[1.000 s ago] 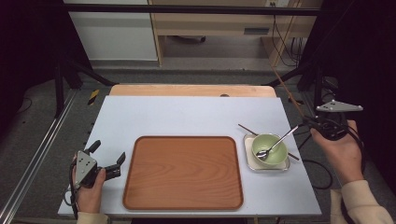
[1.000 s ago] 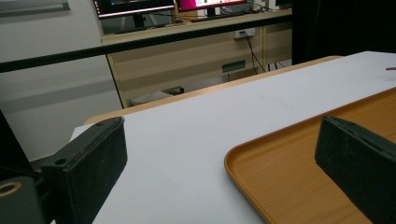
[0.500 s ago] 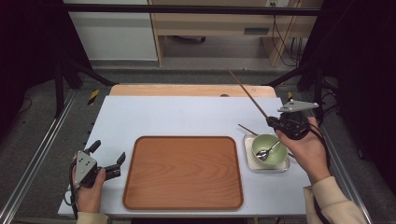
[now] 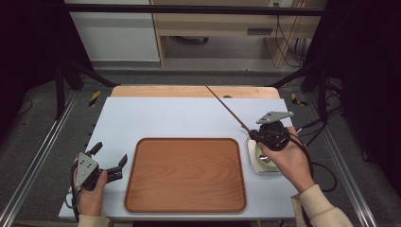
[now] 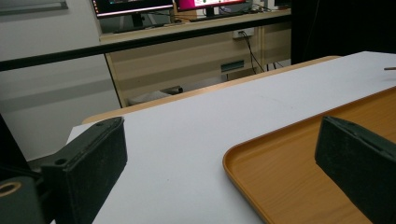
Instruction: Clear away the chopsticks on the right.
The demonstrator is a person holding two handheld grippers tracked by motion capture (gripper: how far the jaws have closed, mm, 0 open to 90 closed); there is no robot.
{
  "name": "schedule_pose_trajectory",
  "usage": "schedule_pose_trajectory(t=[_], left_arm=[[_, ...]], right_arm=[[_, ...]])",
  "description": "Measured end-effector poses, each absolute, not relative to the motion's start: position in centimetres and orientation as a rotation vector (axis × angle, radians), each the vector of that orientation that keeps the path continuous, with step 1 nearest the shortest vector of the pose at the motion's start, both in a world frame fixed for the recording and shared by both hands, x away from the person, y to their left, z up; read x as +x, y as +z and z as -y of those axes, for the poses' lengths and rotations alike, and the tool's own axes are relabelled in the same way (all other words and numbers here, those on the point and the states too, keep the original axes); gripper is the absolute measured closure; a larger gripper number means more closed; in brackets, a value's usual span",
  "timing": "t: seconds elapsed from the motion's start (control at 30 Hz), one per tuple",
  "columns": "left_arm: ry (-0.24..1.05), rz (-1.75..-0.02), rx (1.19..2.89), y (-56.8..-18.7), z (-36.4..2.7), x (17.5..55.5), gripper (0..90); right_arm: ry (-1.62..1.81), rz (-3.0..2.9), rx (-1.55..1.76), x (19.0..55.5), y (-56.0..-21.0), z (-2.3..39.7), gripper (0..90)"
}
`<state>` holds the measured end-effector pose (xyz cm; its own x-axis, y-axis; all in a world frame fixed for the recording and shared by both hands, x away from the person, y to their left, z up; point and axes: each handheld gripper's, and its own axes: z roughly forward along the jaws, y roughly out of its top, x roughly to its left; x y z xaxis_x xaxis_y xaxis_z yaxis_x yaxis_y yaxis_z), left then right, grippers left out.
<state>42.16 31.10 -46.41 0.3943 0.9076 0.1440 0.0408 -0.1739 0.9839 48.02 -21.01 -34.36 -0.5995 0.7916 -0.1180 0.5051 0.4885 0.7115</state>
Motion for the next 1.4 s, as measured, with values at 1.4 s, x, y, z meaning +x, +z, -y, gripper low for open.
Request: schedule_pose_trajectory(t=[1.4], left_arm=[[0.968, -0.91, 1.503, -46.3, -31.9, 41.7, 2.0]], right_arm=[[0.861, -2.483, 1.328, 40.2, -42.9, 16.9, 84.3]])
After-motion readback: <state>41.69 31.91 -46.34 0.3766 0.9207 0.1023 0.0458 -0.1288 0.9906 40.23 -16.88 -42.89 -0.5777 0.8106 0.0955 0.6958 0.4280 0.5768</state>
